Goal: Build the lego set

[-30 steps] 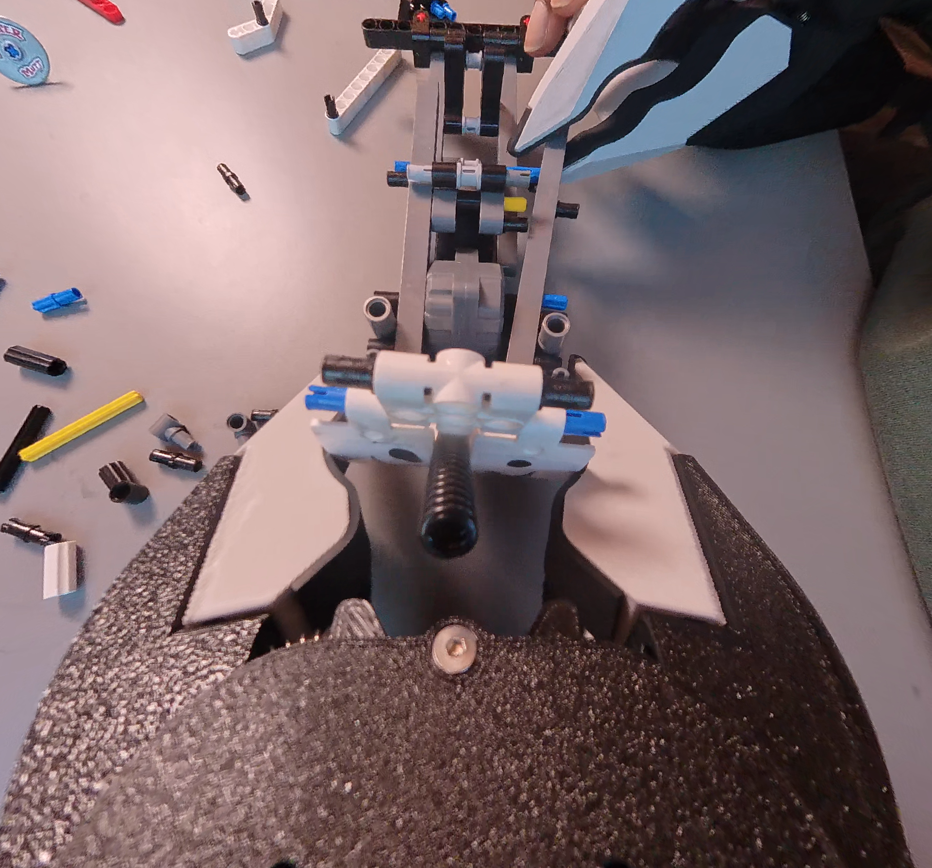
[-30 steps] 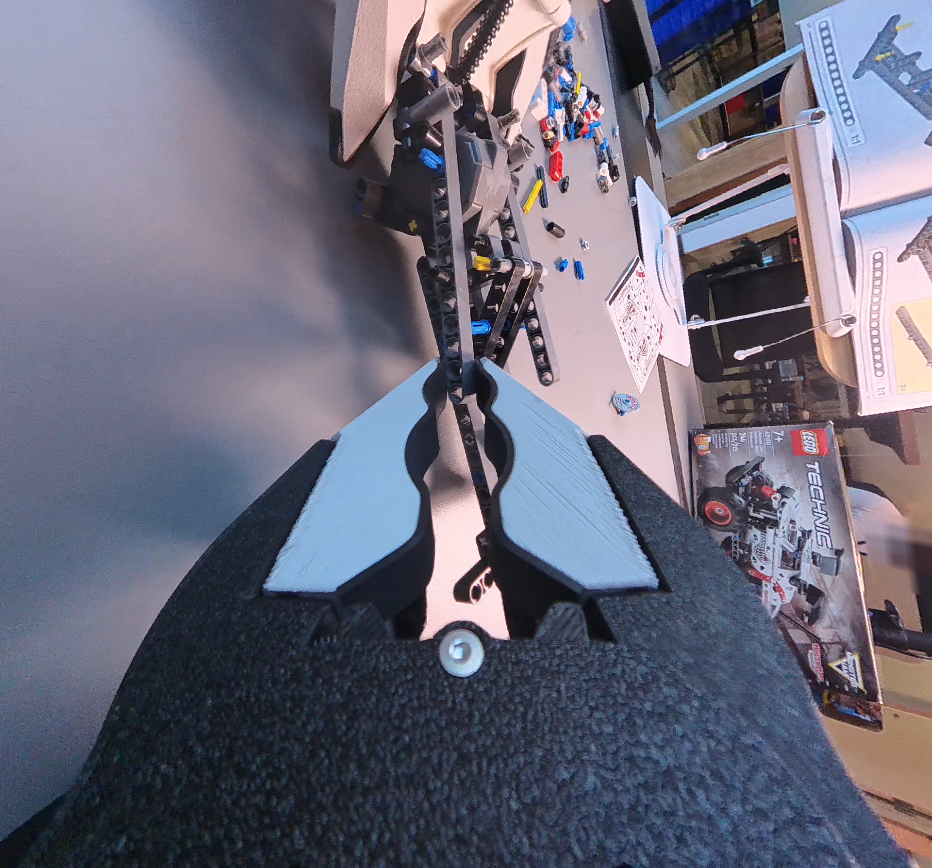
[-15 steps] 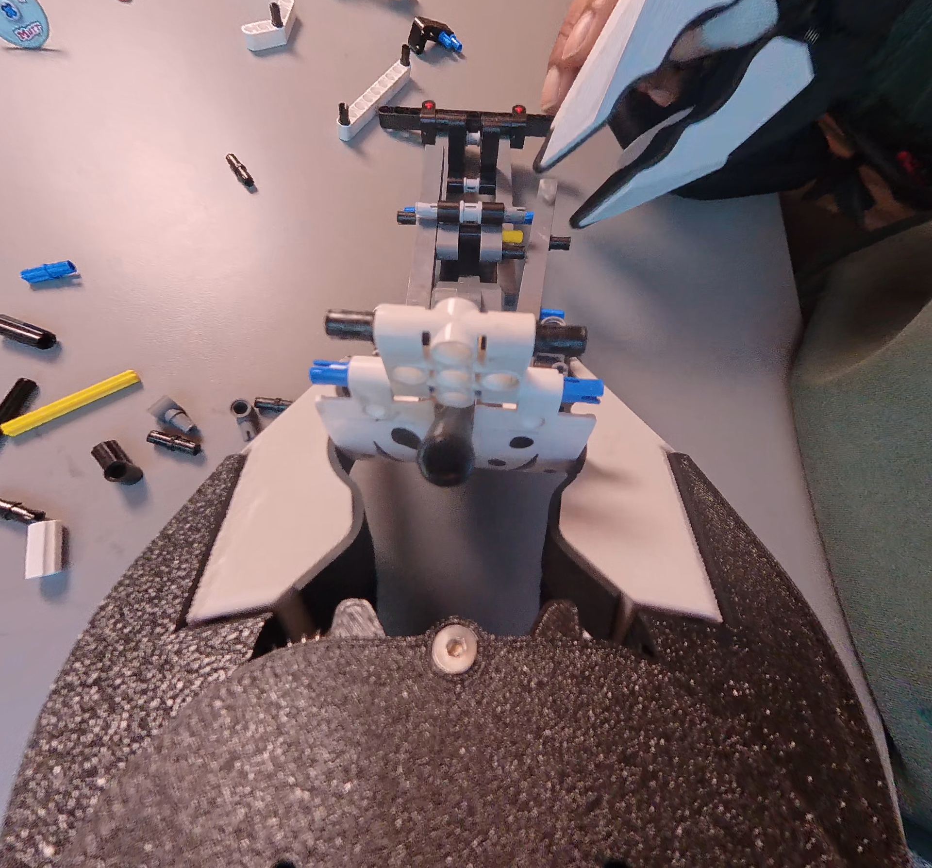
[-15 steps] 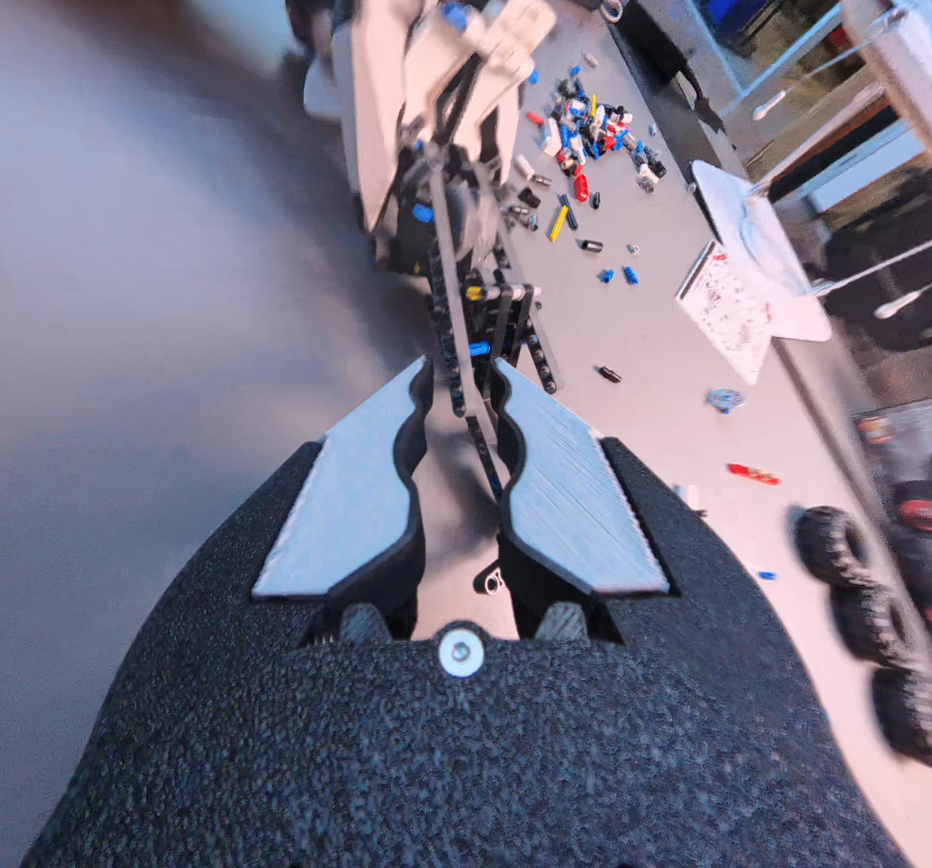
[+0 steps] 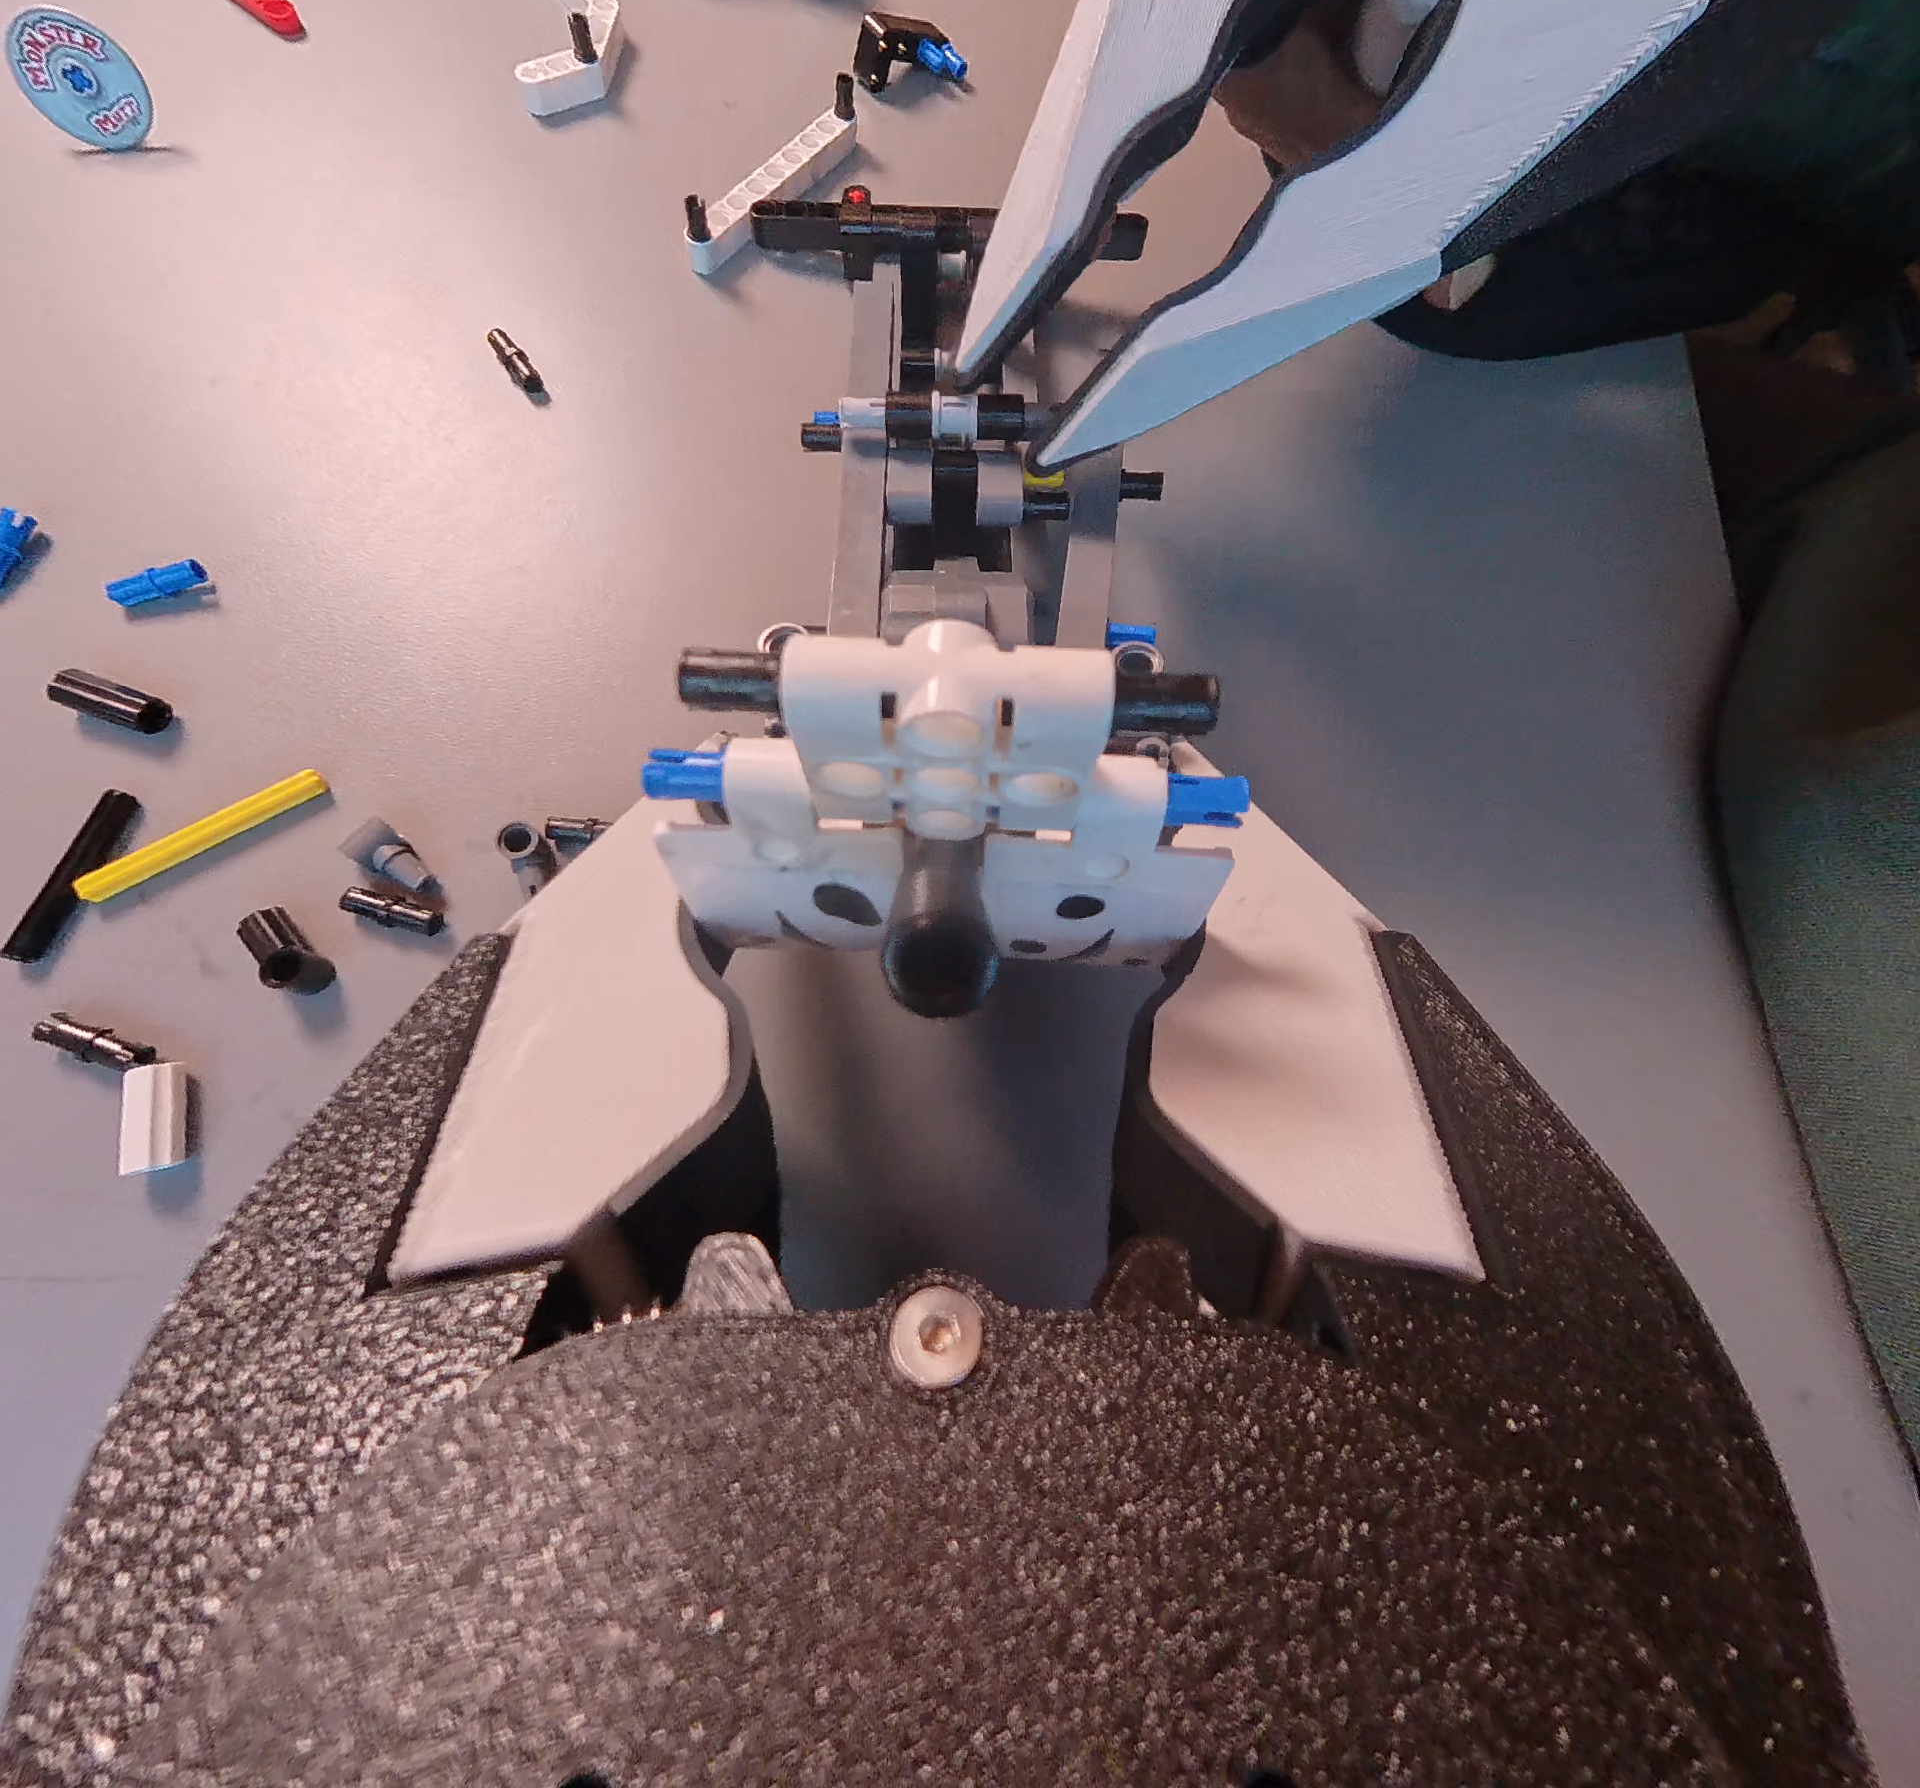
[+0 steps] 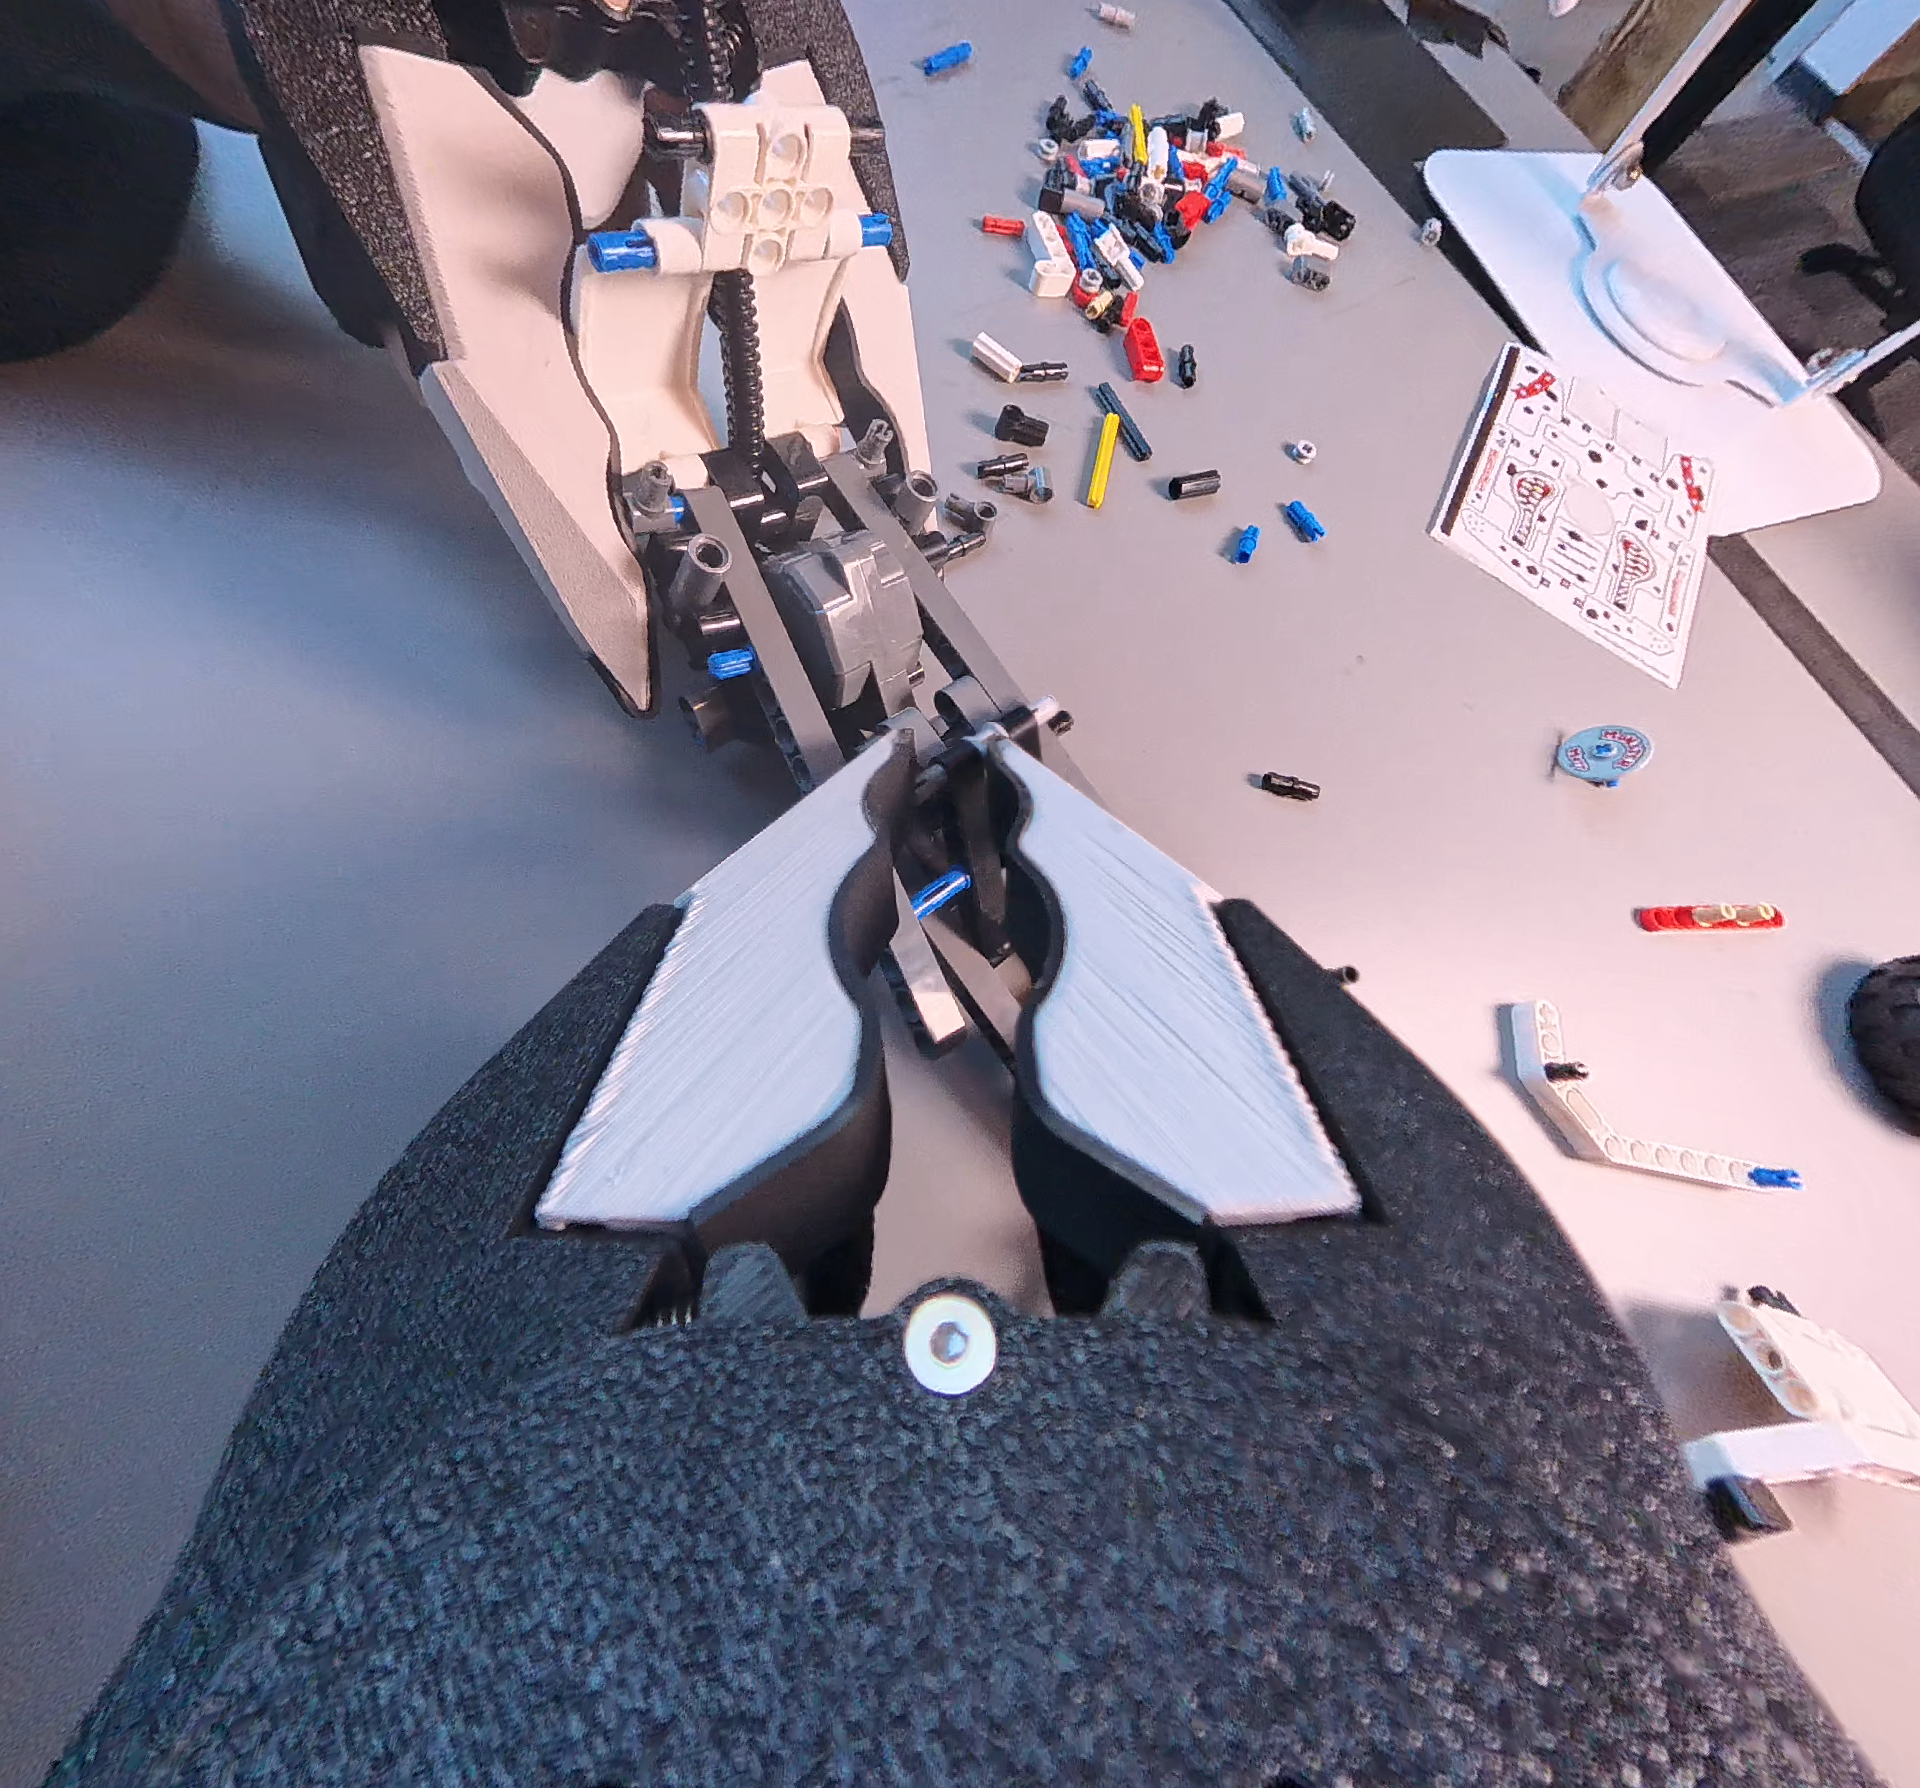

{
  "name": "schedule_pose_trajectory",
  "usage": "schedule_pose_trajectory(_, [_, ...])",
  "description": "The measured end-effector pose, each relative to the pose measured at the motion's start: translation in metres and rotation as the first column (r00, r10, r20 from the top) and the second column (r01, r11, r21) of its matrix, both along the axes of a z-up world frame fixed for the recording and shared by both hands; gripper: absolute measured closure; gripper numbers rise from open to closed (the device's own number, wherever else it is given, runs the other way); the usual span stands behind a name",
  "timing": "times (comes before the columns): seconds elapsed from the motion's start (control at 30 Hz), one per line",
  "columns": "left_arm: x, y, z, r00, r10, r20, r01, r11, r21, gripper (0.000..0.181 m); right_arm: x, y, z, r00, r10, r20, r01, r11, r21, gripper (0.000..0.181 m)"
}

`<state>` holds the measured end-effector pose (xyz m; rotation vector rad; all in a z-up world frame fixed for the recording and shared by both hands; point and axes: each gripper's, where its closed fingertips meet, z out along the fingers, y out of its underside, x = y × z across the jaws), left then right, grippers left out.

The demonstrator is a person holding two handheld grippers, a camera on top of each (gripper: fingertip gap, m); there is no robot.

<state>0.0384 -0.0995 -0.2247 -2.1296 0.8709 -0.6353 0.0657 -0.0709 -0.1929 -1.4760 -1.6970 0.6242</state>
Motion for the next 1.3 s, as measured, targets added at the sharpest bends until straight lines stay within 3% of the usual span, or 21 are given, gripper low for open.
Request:
schedule_pose_trajectory(0.17, [0.0,0.002,-0.001,1.0,0.013,-0.009,-0.013,1.0,0.003,0.103,0.003,0.005,0.006,0.999,-0.048,-0.022,0.047,0.999,-0.019,0.181])
schedule_pose_trajectory(0.27, [-0.007,0.002,-0.002,0.999,0.029,-0.028,-0.029,1.0,0.005,0.103,0.016,0.026,0.011,0.991,-0.132,-0.031,0.134,0.989,0.063,0.181])
schedule_pose_trajectory(0.4, [-0.005,0.002,-0.003,0.998,0.016,-0.062,-0.015,1.0,0.026,0.103,0.017,0.014,0.011,0.991,-0.12,-0.053,0.121,0.993,0.008,0.181])
schedule_pose_trajectory(0.43, [-0.004,0.003,-0.003,0.998,0.022,-0.061,-0.021,0.999,0.024,0.103,0.015,0.011,0.012,0.992,-0.113,-0.062,0.112,0.994,-0.012,0.18])
schedule_pose_trajectory(0.5, [-0.004,0.003,-0.003,0.997,0.03,-0.065,-0.029,0.999,0.028,0.103,0.008,0.002,0.008,0.994,-0.095,-0.044,0.092,0.993,-0.076,0.161])
schedule_pose_trajectory(0.6, [-0.003,0.004,-0.003,0.997,0.037,-0.068,-0.035,0.999,0.034,0.103,0.001,0.005,-0.004,0.993,-0.117,-0.006,0.117,0.992,-0.052,0.159])
schedule_pose_trajectory(0.8, [-0.004,0.006,-0.004,0.995,0.054,-0.081,-0.052,0.998,0.032,0.104,-0.001,0.013,-0.002,0.986,-0.165,-0.021,0.164,0.986,-0.034,0.172])
schedule_pose_trajectory(1.3, [-0.003,0.013,-0.006,0.991,0.109,-0.081,-0.107,0.994,0.03,0.105,0.004,0.027,0.008,0.938,-0.318,-0.139,0.293,0.94,-0.171,0.175])
